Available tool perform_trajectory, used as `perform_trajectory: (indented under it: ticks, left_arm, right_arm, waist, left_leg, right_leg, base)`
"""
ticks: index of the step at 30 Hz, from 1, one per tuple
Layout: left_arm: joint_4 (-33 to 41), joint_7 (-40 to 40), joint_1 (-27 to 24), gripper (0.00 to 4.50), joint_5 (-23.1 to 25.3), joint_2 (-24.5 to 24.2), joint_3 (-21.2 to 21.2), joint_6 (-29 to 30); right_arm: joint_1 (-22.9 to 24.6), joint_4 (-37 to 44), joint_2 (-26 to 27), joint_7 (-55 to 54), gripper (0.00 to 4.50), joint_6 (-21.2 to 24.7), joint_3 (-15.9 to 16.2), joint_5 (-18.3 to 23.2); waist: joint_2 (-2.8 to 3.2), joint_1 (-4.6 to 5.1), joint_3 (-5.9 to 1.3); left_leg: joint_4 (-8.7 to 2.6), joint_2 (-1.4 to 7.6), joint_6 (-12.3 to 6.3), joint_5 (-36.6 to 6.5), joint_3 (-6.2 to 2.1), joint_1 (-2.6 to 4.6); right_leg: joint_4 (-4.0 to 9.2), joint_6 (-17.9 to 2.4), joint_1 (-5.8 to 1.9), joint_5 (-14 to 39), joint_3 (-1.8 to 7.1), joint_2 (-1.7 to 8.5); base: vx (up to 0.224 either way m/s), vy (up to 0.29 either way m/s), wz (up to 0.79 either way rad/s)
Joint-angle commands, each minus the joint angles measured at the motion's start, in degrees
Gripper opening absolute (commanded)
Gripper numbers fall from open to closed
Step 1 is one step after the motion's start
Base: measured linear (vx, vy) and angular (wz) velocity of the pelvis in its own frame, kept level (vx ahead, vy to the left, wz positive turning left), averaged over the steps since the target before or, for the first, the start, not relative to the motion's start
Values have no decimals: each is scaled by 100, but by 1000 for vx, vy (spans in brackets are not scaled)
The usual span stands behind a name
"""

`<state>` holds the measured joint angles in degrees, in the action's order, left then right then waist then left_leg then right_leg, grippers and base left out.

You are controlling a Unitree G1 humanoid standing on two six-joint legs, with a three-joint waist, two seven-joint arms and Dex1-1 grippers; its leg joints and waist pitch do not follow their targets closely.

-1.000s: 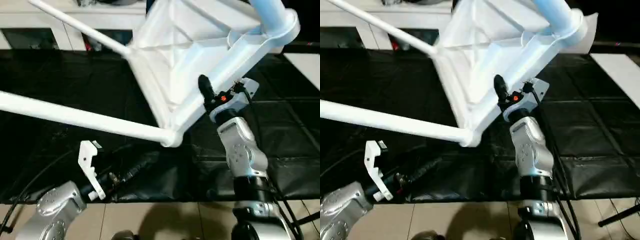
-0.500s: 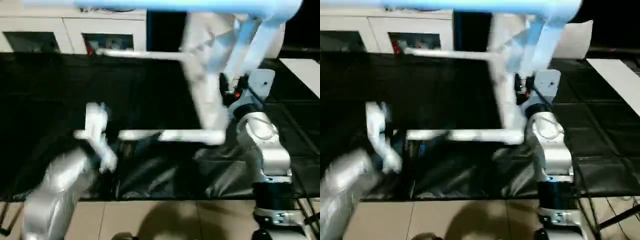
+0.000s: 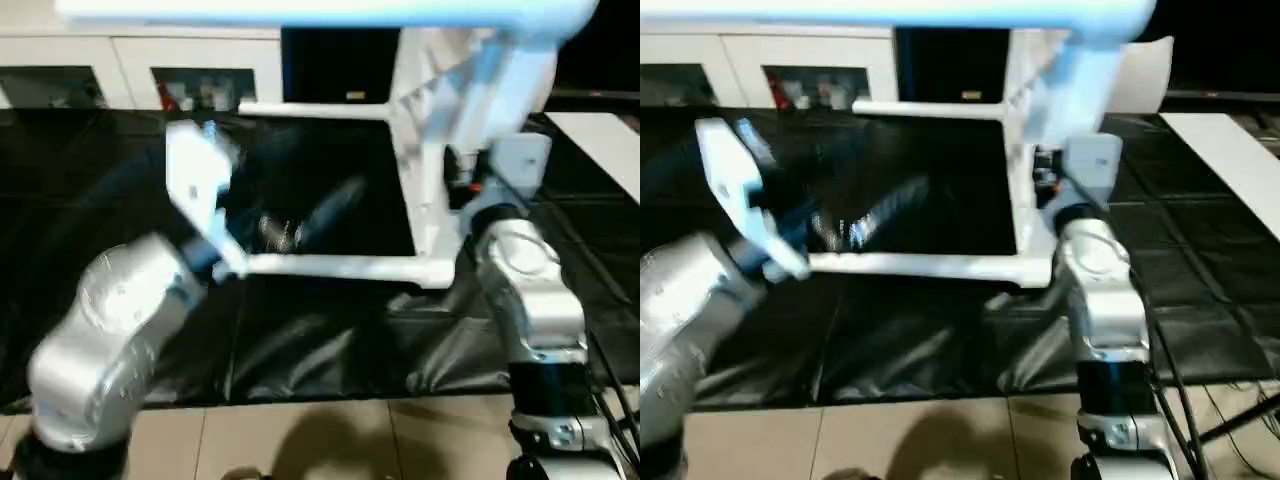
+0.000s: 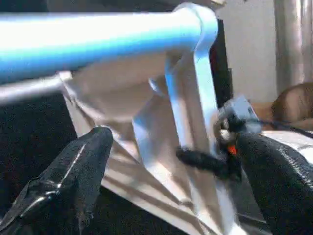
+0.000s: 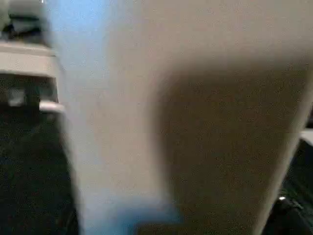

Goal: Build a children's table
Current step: Flip table

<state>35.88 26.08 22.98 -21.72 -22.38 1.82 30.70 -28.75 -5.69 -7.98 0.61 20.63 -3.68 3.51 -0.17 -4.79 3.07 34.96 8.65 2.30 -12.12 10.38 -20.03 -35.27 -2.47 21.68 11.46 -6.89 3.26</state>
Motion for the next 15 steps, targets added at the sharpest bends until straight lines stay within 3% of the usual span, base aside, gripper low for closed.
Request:
perform_trajectory:
  ticks: [1,3,4,5,11,13,15]
  left_arm:
    - [-27,1,87,450,297,-92,98,-82]
    - [-65,-30,118,450,361,-112,104,-112]
    - [-184,-65,159,450,605,-186,152,-280]
    - [-391,-154,231,450,1076,-331,268,-607]
    - [-705,-404,405,450,1747,-520,399,-1162]
    - [-918,-468,454,450,2143,-653,425,-1658]
    - [-1077,-503,475,450,2390,-717,453,-2033]
  right_arm:
    - [-28,-182,-15,-13,288,69,20,-100]
    - [-20,-203,-20,-26,309,54,24,-127]
    - [9,-293,-70,-37,316,4,79,-233]
    - [77,-449,-185,-23,316,-75,168,-395]
    - [240,-765,-275,31,316,-245,166,-424]
    - [306,-834,-213,76,316,-330,104,-349]
    - [311,-921,-178,101,282,-411,83,-295]
  waist:
    - [-8,16,-306]
    - [-7,10,-334]
    - [38,-6,-348]
    - [30,8,-343]
    - [33,-26,-349]
    - [32,-24,-345]
    - [45,-23,-345]
  left_leg:
    - [-424,447,84,-862,-227,6]
    - [-414,458,100,-687,-228,-13]
    - [-407,467,99,-555,-240,-18]
    - [-409,468,89,-540,-240,-23]
    - [-406,476,90,-679,-233,-6]
    - [-409,474,71,-721,-240,-15]
    - [-410,477,63,-761,-247,-13]
  right_leg:
    - [494,-260,-254,1757,495,614]
    - [447,-311,-264,1483,497,609]
    - [411,-365,-258,1201,494,602]
    - [412,-392,-254,1049,491,588]
    - [417,-551,-273,1100,499,627]
    - [414,-560,-276,1113,497,622]
    - [426,-570,-274,1162,498,636]
  base:
    - [0,0,0]
    - [0,0,0]
    - [0,0,0]
    - [0,0,0]
    - [0,0,0]
    - [0,0,0]
    - [0,0,0]
